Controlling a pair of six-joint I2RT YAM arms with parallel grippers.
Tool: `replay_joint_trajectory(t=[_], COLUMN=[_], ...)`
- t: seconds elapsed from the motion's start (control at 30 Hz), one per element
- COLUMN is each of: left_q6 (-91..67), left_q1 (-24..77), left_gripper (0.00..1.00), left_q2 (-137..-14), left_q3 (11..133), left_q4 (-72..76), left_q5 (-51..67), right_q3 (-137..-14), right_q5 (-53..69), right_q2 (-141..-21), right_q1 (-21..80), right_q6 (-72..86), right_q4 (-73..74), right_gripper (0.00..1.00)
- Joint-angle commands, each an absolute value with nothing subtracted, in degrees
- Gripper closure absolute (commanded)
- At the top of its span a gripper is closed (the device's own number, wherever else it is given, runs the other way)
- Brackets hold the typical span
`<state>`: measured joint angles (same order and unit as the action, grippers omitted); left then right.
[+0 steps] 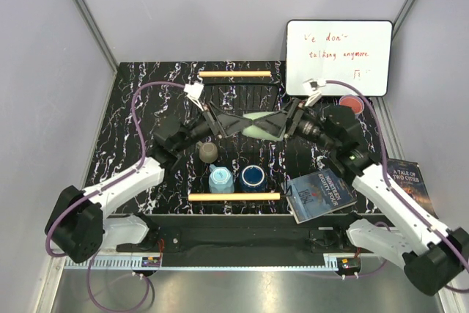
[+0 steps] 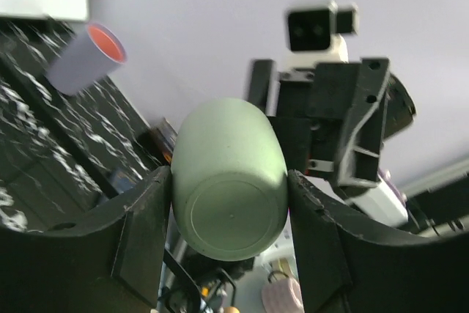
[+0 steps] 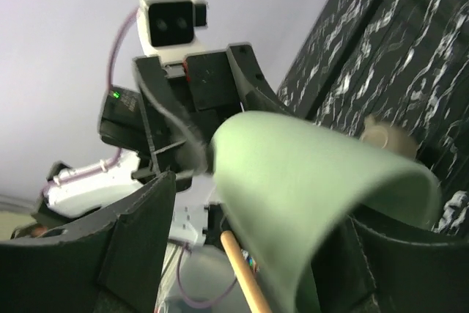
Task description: Unload the cups from the dish rack
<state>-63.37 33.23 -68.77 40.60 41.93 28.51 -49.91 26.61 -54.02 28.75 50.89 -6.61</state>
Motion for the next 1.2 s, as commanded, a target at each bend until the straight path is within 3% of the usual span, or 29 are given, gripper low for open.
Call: replay_joint_trajectory(t=[0.0, 0.1, 0.3, 0.47, 0.53, 0.63, 0.8, 0.93, 1.03, 1.17], left_q6=[-62.9, -62.2, -61.6, -58.5, -57.3, -56.0, -52.8, -48.2, -47.6, -47.3], left_q1=[36.9, 37.5, 37.7, 37.4, 37.4, 37.2, 36.8, 35.7, 34.4, 34.3], left_gripper=[1.0, 1.0, 1.0, 1.0, 1.0, 1.0, 0.01, 0.01, 0.01, 0.01], left_q2=[-69.5, -69.6, -68.9, -67.7, -67.5, -67.8, -67.8, -66.0, -64.3, -62.4], left_q3=[41.7, 41.9, 41.1, 42.0, 42.9, 44.5, 48.2, 51.4, 51.3, 49.2], left_q4=[46.4, 45.4, 44.6, 40.2, 38.2, 34.3, 24.4, 9.2, 6.3, 7.8], left_q5=[30.3, 30.1, 29.7, 28.5, 28.3, 27.7, 23.8, 14.8, 12.3, 12.3], right_q3=[-51.9, -51.9, -51.7, -52.1, -51.9, -52.1, -56.3, -63.7, -68.3, -72.2], right_q5=[29.3, 29.1, 27.6, 24.9, 23.7, 21.8, 16.5, 2.2, -6.6, -8.0], right_q2=[-57.4, -58.4, -57.0, -53.7, -51.7, -49.5, -46.4, -47.1, -49.7, -54.3], right_q1=[32.9, 33.6, 34.4, 34.4, 34.4, 34.4, 34.3, 34.4, 34.4, 34.4], right_q6=[51.5, 51.8, 50.9, 48.3, 47.6, 46.6, 42.8, 36.0, 33.0, 31.2], right_q4=[-11.9, -13.0, -11.0, -6.2, -4.1, -0.9, 10.6, 24.0, 30.5, 32.6], right_gripper=[0.25, 0.32, 0.62, 0.54, 0.63, 1.0, 1.0, 1.0, 1.0, 1.0])
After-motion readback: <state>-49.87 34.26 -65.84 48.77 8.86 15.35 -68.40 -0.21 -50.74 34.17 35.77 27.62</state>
